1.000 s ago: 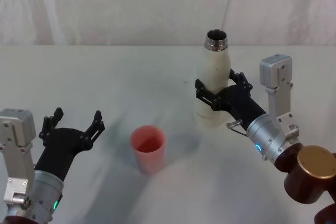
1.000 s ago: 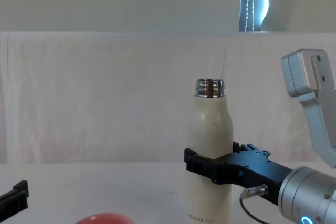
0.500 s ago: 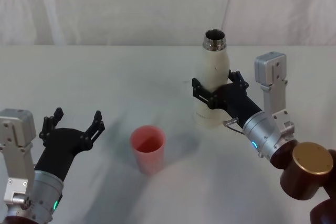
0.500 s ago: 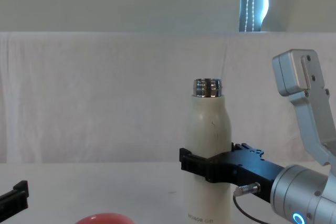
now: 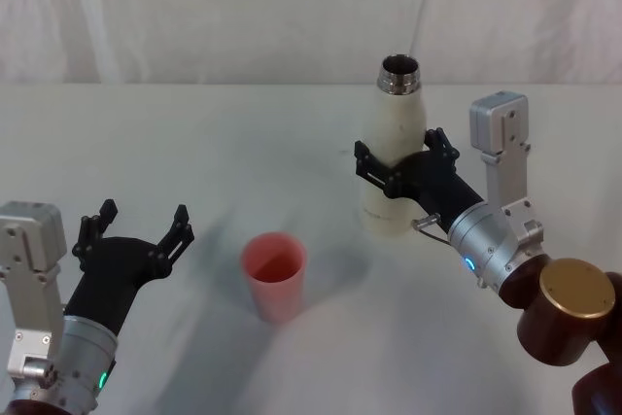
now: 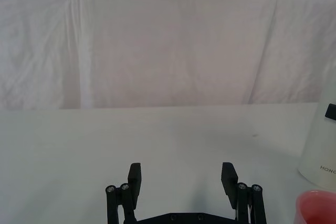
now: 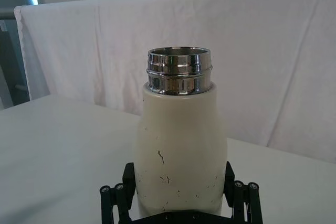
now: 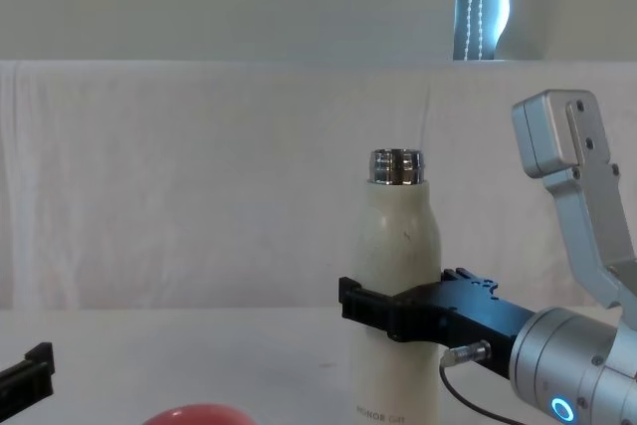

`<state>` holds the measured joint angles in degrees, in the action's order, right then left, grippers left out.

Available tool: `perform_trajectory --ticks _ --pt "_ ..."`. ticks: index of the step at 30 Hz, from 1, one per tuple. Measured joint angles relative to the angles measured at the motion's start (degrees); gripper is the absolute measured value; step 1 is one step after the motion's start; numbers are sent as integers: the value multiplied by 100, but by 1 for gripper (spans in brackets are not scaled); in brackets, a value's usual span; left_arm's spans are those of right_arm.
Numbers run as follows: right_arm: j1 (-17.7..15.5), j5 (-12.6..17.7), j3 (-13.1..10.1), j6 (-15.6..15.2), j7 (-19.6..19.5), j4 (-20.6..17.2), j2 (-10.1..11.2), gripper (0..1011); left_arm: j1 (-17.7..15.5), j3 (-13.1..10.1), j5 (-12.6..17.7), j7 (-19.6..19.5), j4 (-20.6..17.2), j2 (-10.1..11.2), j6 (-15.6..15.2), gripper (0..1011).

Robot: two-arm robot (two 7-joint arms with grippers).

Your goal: Grasp the thermos with one hand and pour water into the cup lid.

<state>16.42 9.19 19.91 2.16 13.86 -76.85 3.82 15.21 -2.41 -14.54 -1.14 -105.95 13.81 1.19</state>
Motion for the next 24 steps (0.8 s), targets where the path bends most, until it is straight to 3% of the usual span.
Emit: perform_trajectory --ticks 24 --pt "-8 -177 48 -51 -130 -25 2 948 0 0 0 0 0 0 0 1001"
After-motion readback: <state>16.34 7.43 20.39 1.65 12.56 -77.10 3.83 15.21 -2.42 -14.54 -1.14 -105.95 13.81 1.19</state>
